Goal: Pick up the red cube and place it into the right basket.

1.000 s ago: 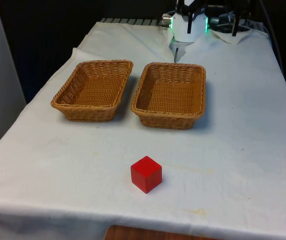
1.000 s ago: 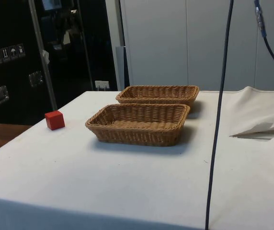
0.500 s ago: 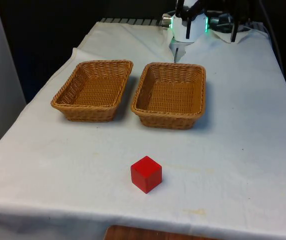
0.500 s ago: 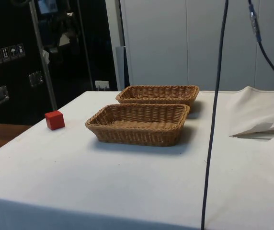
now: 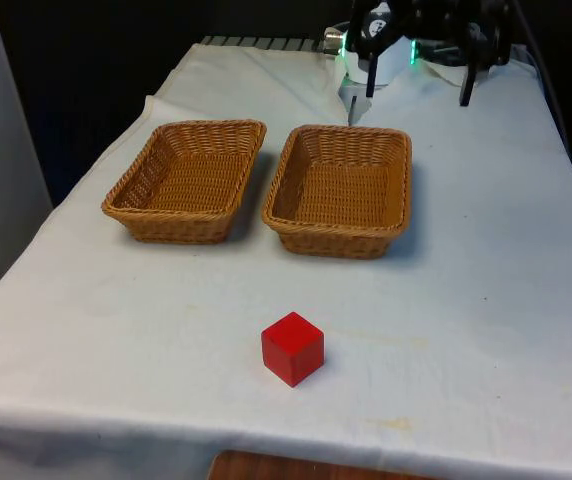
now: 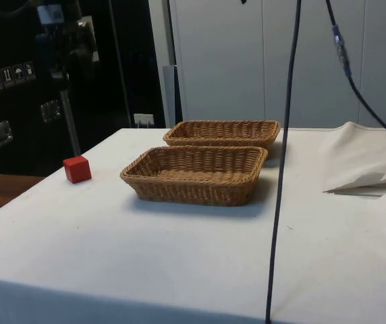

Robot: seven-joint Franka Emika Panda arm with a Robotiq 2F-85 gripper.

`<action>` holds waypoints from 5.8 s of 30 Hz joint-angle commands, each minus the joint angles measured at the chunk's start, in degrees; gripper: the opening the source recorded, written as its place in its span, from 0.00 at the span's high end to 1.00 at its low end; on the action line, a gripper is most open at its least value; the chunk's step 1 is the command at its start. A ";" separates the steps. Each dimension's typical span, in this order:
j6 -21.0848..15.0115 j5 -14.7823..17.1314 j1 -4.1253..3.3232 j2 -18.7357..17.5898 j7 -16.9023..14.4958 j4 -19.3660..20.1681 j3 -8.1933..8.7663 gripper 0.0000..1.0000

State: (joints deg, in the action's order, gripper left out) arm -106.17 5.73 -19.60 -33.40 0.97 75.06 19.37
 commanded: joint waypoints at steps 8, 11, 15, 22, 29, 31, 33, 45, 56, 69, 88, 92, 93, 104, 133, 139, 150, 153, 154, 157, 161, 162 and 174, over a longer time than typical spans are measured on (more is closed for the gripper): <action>-1.32 3.09 1.32 -3.38 -0.11 -2.75 0.23 0.00; -2.58 4.47 1.66 -4.35 0.00 -2.64 0.46 0.00; -3.50 5.50 1.95 -5.10 0.17 -2.58 0.57 0.00; -5.39 8.25 2.52 -6.93 0.46 -2.69 0.80 0.00; -8.14 10.94 2.98 -8.88 0.52 -3.04 1.03 0.00; -8.54 11.34 3.04 -9.17 0.46 -3.09 1.09 0.00; -9.34 11.97 3.21 -9.80 0.46 -3.27 1.09 0.00; -13.75 16.04 4.01 -14.95 0.57 -5.33 1.49 0.00; -15.87 17.59 4.18 -18.91 1.20 -7.56 2.64 0.00; -18.28 17.70 4.35 -21.60 2.75 -8.14 4.24 0.00; -24.92 17.02 3.84 -26.70 5.96 -9.74 6.53 0.00; -26.24 16.50 3.55 -27.67 7.22 -10.14 7.10 0.00; -25.90 16.79 3.78 -27.10 6.36 -9.74 6.59 0.00; -29.05 13.52 2.81 -30.02 12.26 -11.34 8.71 0.00; -33.40 11.52 3.04 -35.64 20.86 -15.93 10.31 0.00; -33.40 11.52 2.98 -35.52 20.68 -15.70 10.37 0.00; -33.40 11.52 2.92 -35.41 20.63 -15.64 10.43 0.94; -33.40 11.52 2.92 -35.41 20.63 -15.64 10.43 0.94; -33.40 11.52 2.92 -35.41 20.63 -15.64 10.43 0.94; -33.40 11.52 2.92 -35.41 20.63 -15.64 10.43 0.94; -32.66 11.52 2.58 -33.46 20.05 -14.32 10.89 0.94; -32.43 11.57 2.46 -33.12 20.00 -14.09 11.00 0.94; -30.65 11.80 1.72 -28.71 19.19 -10.83 10.83 0.94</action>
State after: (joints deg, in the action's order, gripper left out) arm -136.13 17.25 -17.53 -63.20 20.74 62.62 30.48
